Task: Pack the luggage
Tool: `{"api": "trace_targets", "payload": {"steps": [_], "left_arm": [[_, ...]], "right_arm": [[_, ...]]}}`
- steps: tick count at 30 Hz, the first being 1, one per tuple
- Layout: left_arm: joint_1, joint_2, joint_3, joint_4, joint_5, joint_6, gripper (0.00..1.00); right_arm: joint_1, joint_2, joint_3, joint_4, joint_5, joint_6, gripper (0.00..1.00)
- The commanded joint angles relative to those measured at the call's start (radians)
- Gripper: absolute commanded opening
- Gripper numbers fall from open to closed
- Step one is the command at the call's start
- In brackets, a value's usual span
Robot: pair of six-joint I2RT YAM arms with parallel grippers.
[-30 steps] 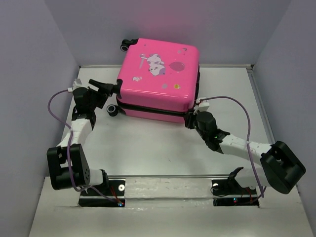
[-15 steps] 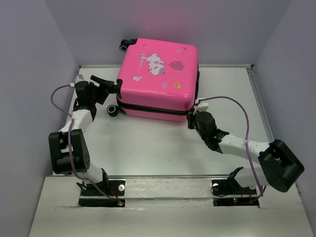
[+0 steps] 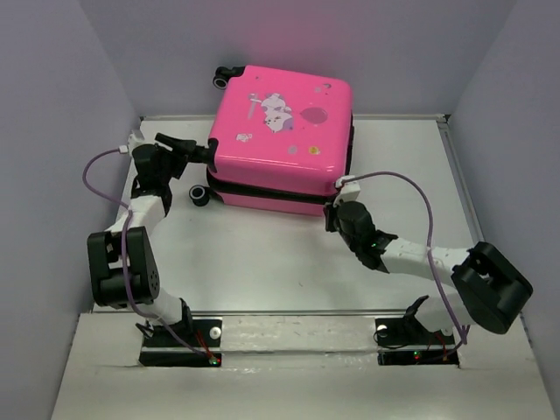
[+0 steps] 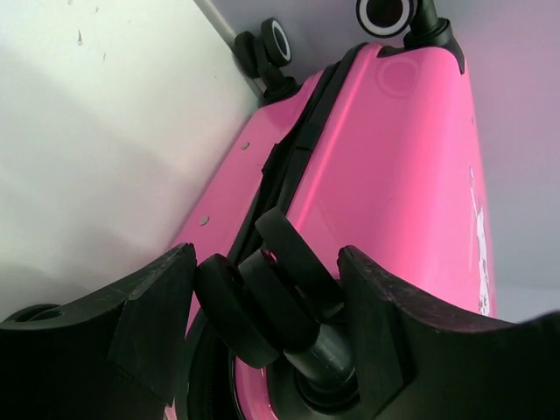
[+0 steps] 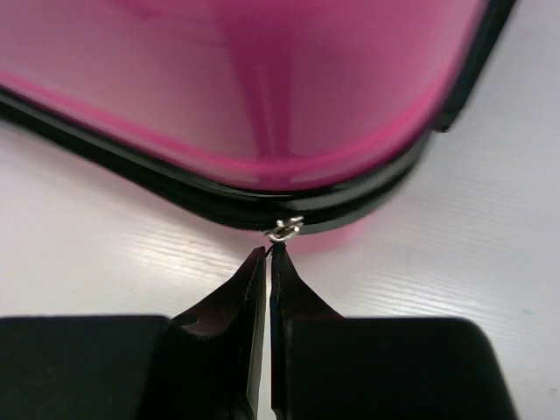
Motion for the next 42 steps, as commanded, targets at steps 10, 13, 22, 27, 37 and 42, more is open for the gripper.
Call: {"api": "trace_targets", "payload": {"steps": [10,13,22,27,37,42], "left_arm": [[-0.319,-0.083,-0.227,0.274,0.098,-0.052,0.06],[-0.358,-0.15,-0.271,0.276,0.11,-0.037,0.06],[-0.375,-0.443,-0.415,0.142,0.035,0.043,0.06],[-0.375,-0.538,-0.411,0.054,0.018,0.078,0.06],[-0.375,-0.624,-0.385,-0.091,-0.059,0.181,0.06],[-0.375,-0.618,-0.378,-0.085,-0.037,0.175,0.06]], "right_arm": [[0.248,0.213,0.276,0.053,-0.003,-0.008,0.07],[0.285,0.28,0.35,0.05,-0.08,-0.022,0.07],[0.291,0.206,0.307,-0.063,0.037,-0.016,0.07],[0.015,-0.13,0.068,-0.198,-0.089,0.087,0.09],[-0.54,-0.263,0.048,-0.432,-0.294,0.035,0.34],[-0.59,-0.226,0.045,-0.334,-0.371,0.001,0.35]]}}
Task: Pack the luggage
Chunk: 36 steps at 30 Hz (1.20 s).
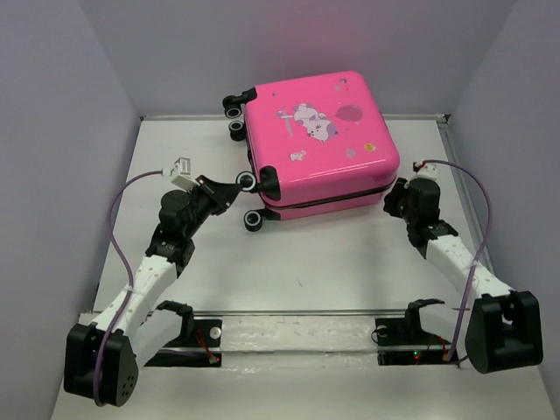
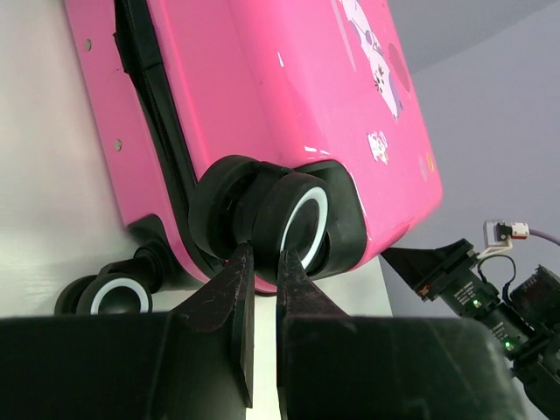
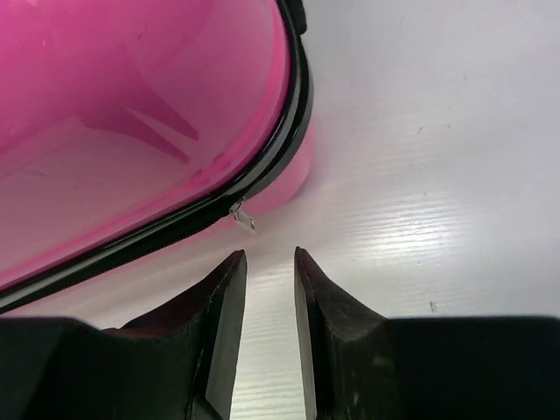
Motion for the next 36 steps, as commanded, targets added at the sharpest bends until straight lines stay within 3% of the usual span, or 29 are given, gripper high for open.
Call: {"api": "trace_targets", "payload": {"steps": [1,10,20,31,36], "left_arm": [[0.013,-0.019,0.02,-0.048,-0.031,0.056,0.06],[0.011,-0.027,0.003,-0.039,-0.005,0.038,0.06],[0.016,-0.038,0.043,-0.071,-0.036,0.047,0.06],[0.22,0.011,0.13,-0.103,-0.007,0.053,0.06],[0.244,0.036,0.127,-0.082,0.065,0.044,0.06]], "right_arm": [[-0.01,0.025,-0.006,0.091,-0.138,-0.058,0.35],[-0.01,0.099,-0.06,0.381,-0.117,-0.096,0.34],[-0.028,0.177,0.031,0.288,-0.069,-0.072,0.34],[-0.028,0.171,0.034,0.224,-0.136,-0.081,0.4],[-0.028,0.167,0.02,0.276,-0.21,-0.076,0.43]]}}
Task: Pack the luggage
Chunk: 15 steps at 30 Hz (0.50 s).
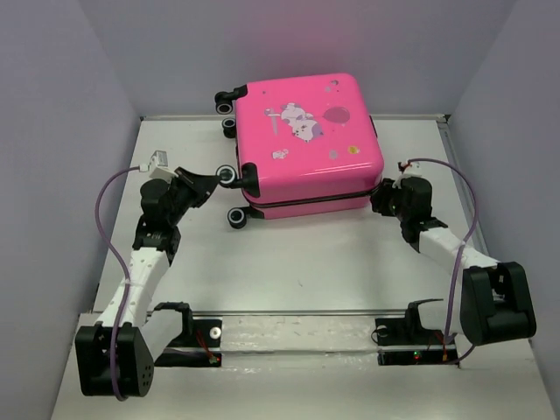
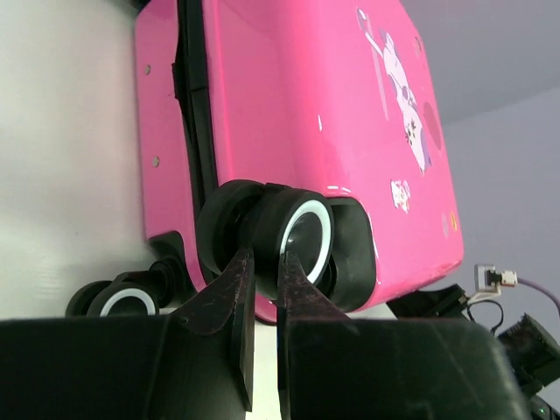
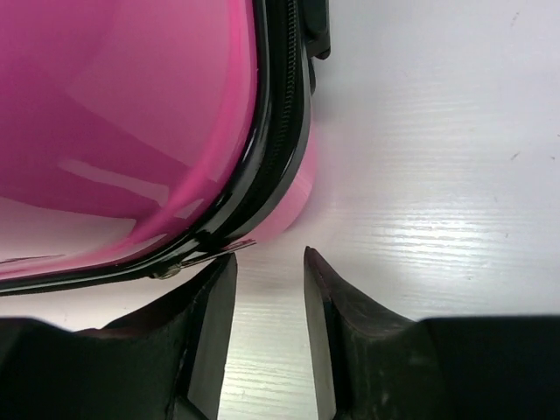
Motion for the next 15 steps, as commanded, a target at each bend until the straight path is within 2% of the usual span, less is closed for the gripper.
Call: {"api": "trace_targets", "payload": {"steps": [1,5,9,15], "left_arm": [[0.041,-0.002,0.033,0.04,-0.029,0.036,0.06],[0.041,-0.005,-0.002,0.059,-0.003,0.028,0.06],[0.039,-0.014,-0.024,0.063,0.003,0.03,0.06],[0.036,-0.026,-0.03,0.062,0.014,0.032,0.06]], "right_arm": [[-0.008,-0.003,0.031,0.131,-0.085,-0.004,0.44],[-0.008,0.005,-0.003,0.24,-0.221,0.01,0.45],[-0.008,0.017,0.008,0.267,-0.31,-0.005,0.45],[-0.008,0.003,-0.009,0.336,-0.338,-0.007,0.45]]}}
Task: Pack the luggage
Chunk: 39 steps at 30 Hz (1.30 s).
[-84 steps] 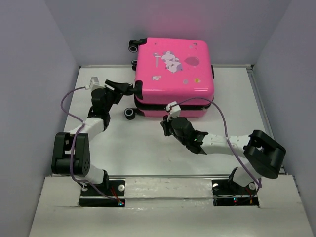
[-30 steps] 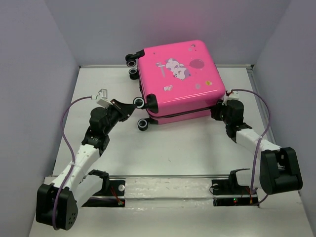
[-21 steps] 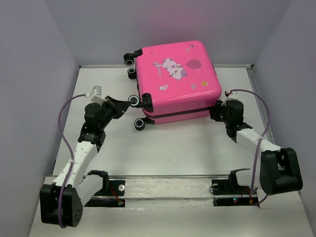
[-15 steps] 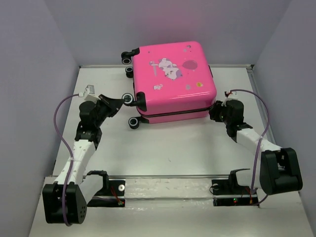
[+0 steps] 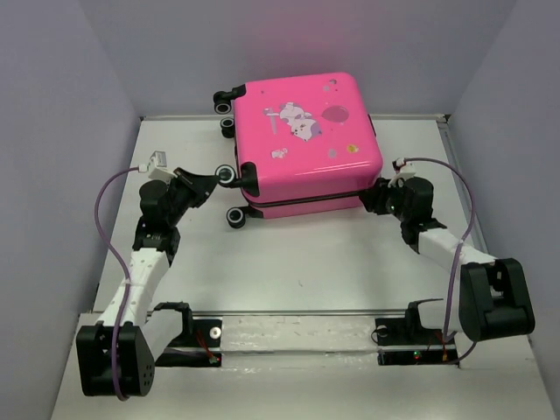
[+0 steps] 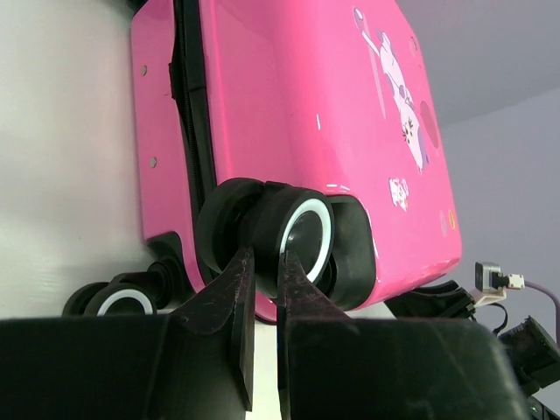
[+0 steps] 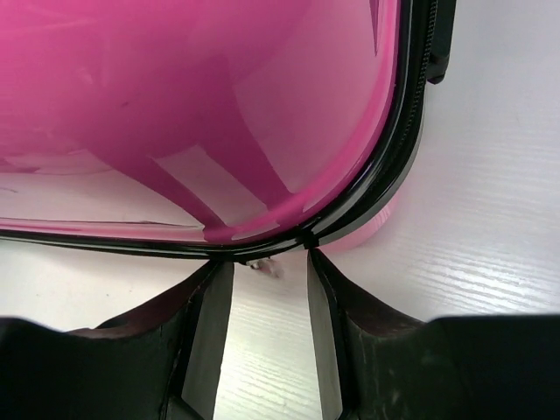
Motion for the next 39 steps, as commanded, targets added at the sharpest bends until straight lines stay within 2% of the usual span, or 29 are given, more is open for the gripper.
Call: {"api": "trace_targets", "payload": {"steps": [1,7,8,9,11,12,14,16,20,22,23,25,27,30,34,37,39], "left_arm": [[0.009,-0.032,-0.019,0.031,-0.002,0.032,0.06],[-0.029,-0.029,-0.037,0.042,-0.015,0.027,0.06],[-0.035,-0.028,-0.039,0.043,-0.019,0.027,0.06],[-0.04,-0.029,-0.04,0.043,-0.023,0.03,0.06],[-0.054,-0.028,-0.046,0.045,-0.032,0.03,0.06],[-0.057,-0.028,-0.049,0.046,-0.034,0.03,0.06],[-0.08,-0.023,-0.052,0.052,-0.045,0.027,0.06],[-0.104,-0.02,-0.058,0.061,-0.064,0.023,0.06],[-0.214,-0.003,-0.072,0.109,-0.107,-0.014,0.06],[-0.291,0.017,-0.069,0.14,-0.124,-0.029,0.06],[-0.313,0.023,-0.066,0.156,-0.129,-0.042,0.06],[-0.368,0.041,-0.049,0.164,-0.137,-0.052,0.06],[-0.397,0.048,-0.033,0.17,-0.14,-0.063,0.06],[-0.429,0.051,-0.006,0.172,-0.118,-0.074,0.06],[-0.436,0.006,-0.011,0.154,-0.072,-0.08,0.06],[-0.436,-0.044,-0.042,0.117,-0.065,-0.071,0.06],[-0.437,-0.063,-0.065,0.115,-0.058,-0.078,0.06]], "right_arm": [[-0.001,-0.015,0.014,0.206,-0.078,0.001,0.45],[0.036,0.021,0.023,0.235,-0.036,0.009,0.41],[0.045,0.018,0.02,0.252,-0.011,0.009,0.38],[0.045,0.013,0.014,0.264,0.013,0.009,0.29],[0.067,0.007,0.008,0.282,0.069,0.015,0.2],[0.067,0.005,0.008,0.289,0.099,0.015,0.12],[0.102,0.002,-0.004,0.308,0.121,0.018,0.07],[0.128,0.009,-0.016,0.33,0.148,0.024,0.07],[0.302,0.021,-0.036,0.348,0.242,0.047,0.07],[0.493,0.048,-0.029,0.329,0.308,0.067,0.07],[0.65,0.065,-0.018,0.303,0.352,0.072,0.07],[0.795,0.144,0.054,0.254,0.481,0.07,0.07],[0.939,0.203,0.114,0.212,0.524,0.077,0.07],[1.001,0.283,0.218,0.221,0.535,0.08,0.07],[1.01,0.36,0.298,0.27,0.506,0.06,0.07],[1.01,0.424,0.335,0.336,0.511,0.055,0.07],[1.019,0.482,0.345,0.437,0.523,0.077,0.07]]}}
